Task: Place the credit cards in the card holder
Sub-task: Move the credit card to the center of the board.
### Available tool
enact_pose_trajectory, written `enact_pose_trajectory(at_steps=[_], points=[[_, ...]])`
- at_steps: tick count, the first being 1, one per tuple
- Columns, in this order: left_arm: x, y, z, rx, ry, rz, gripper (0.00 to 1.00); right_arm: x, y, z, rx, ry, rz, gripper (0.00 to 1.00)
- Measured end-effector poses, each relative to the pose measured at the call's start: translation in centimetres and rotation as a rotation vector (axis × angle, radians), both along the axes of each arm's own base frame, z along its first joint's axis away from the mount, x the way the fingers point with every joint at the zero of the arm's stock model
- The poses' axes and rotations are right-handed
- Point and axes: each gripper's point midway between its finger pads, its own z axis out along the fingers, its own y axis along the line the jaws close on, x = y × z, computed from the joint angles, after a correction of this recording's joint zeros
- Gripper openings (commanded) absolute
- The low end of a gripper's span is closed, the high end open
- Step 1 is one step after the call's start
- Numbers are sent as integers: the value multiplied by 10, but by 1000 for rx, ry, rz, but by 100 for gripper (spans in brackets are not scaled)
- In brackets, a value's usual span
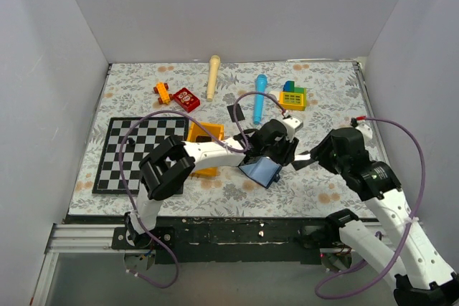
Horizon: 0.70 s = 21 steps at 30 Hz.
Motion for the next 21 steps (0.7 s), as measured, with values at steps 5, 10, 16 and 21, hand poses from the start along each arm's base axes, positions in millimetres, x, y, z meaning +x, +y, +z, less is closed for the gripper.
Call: enact_pose_trajectory(at_steps=[5,10,16,21], points=[[-9,-7,-46,79,29,-43,54,-9,-12,29,9,-64,-36,65],[-4,-8,-56,114,12,-47,60,-16,-18,47,15,-104,-47,65],[15,-27,-27,70,-76,-45,59,-22,-23,49,10,-112,-55,64],[26,-44,-23,48,-118,-62,55,-31,-30,60,16,-149,-68,64]])
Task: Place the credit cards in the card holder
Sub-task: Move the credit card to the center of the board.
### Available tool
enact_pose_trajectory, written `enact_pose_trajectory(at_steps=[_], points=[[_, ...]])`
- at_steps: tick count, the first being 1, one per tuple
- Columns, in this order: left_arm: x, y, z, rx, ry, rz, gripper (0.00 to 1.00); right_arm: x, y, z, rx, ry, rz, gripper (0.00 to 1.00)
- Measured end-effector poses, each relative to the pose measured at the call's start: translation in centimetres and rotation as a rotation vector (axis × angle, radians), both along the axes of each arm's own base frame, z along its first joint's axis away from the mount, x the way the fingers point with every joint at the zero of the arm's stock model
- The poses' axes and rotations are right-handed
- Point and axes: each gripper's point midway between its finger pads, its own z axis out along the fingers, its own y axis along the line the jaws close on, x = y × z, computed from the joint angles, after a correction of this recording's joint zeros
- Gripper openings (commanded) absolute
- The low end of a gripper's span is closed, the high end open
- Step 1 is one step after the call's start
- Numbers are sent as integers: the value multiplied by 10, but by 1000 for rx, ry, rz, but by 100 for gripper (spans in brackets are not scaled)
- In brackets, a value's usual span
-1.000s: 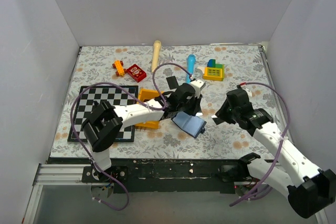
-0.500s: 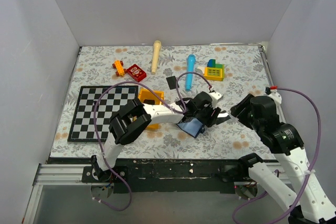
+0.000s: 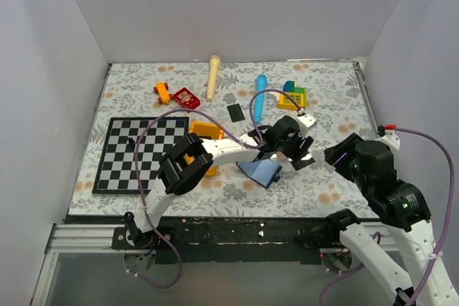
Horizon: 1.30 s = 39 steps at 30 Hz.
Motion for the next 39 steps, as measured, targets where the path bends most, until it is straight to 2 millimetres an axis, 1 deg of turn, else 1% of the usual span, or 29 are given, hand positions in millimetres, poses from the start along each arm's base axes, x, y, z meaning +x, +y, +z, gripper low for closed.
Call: enact_pose_trajectory(at_steps=[2,5,7,8,14,18,23,26,30,34,37,39], points=[[1,-3,-9,11,0,-6,55,-3,-3,8,6,-29,-8,64],[1,-3,-28,42,8,-16,55,-5,-7,20,14,-70,-15,64],[0,-1,-42,70,14,-23,55,-6,-9,24,13,-84,-20,64],[0,-1,-46,79,10,-29,55,-6,-9,24,11,-87,-22,64],[-5,-8,-47,90,-27,-60,54,-9,-12,20,-3,-69,-25,63],[-14,-13,-48,104,-46,-85,47,-10,-13,21,-8,-70,-28,62],[-30,-19,-49,123,-70,-109,38,-13,-17,29,-8,-91,-39,62],[-38,-22,-50,123,-69,-116,34,-14,-19,33,-8,-102,-43,62],[-44,-24,-52,110,-68,-119,34,-14,-19,34,-9,-104,-44,62],[-49,-21,-52,96,-72,-113,34,-14,-19,33,-13,-104,-43,62],[-59,-18,-53,99,-71,-112,34,-14,-20,33,-17,-104,-42,62],[-69,-16,-53,103,-68,-117,34,-14,-20,33,-21,-104,-42,62]])
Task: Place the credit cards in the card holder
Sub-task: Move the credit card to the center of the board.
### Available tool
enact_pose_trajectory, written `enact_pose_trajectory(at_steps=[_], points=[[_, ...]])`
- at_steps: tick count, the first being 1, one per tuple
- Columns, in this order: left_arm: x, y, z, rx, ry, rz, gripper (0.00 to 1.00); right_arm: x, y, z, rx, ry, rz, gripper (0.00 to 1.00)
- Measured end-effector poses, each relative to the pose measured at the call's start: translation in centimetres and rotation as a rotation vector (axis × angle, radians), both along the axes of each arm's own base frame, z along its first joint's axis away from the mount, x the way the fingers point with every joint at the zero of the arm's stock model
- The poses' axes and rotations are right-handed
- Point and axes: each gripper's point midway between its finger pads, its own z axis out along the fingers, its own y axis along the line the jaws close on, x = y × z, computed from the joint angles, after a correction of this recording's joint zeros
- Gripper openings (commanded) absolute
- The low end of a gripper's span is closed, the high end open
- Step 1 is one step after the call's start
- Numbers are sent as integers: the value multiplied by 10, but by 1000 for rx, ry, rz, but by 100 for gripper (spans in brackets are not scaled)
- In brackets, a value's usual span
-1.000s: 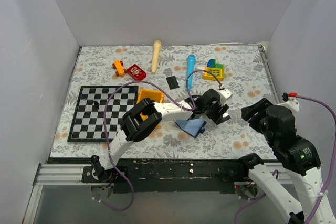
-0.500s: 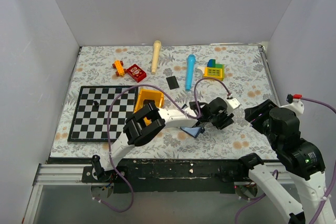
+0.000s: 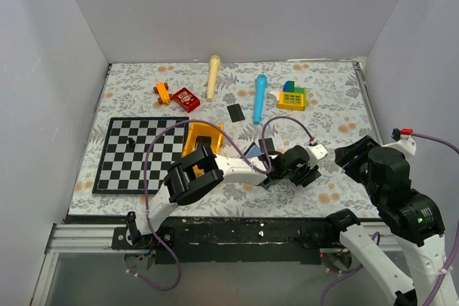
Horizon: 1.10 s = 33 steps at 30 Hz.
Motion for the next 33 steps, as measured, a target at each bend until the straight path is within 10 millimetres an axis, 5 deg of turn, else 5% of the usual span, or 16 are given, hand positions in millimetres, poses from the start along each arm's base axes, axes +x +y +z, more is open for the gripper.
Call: enact_pose_trajectory(at_steps=[8,23,28,33], points=[[-42,20,-1,32,25,-10,34,0,0,0,-8,1,3,62],[-84,103,2,103,153,52,34,0,1,-4,-12,11,10,62],[-89,101,10,133,177,41,42,0,0,-4,-13,10,9,62],[-78,59,54,18,150,23,44,-2,-2,-2,-12,-3,3,62]])
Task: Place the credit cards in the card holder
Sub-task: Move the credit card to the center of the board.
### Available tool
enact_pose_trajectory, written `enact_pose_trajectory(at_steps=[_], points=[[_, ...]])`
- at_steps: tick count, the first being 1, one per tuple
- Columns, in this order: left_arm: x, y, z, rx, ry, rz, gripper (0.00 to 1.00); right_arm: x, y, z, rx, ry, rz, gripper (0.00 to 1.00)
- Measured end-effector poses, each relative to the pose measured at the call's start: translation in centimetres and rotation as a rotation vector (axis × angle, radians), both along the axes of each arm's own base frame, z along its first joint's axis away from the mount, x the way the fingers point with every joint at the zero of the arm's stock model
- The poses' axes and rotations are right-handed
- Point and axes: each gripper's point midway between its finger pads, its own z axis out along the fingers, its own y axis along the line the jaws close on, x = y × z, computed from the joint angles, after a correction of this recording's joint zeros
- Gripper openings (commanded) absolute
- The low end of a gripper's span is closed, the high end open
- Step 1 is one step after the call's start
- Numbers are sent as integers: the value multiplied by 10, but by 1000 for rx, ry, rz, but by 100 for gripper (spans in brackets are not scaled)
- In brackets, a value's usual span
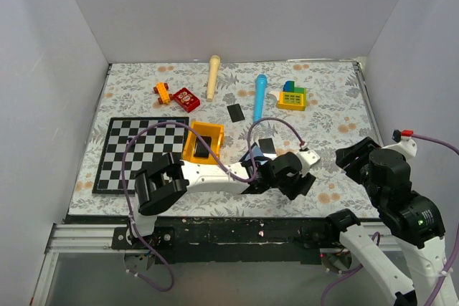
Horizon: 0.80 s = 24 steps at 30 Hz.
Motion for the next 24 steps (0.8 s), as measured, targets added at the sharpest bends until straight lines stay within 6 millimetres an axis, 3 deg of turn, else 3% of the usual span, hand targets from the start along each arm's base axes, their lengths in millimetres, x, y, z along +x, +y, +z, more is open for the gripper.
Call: enact_pose_trajectory(at_steps=[3,5,14,24], points=[[14,-30,22,-84,-26,1,45,-2,-2,2,-1,-9,-6,62],[24,-44,19,-103,-39,2,45,-3,-3,3,-2,-16,-9,62],[54,-54,-44,1,-66,2,47,-5,-6,4,-3,-21,-15,62],[53,-54,-49,-3,-86,-22,46,-7,-7,1,-10,-10,-18,62]])
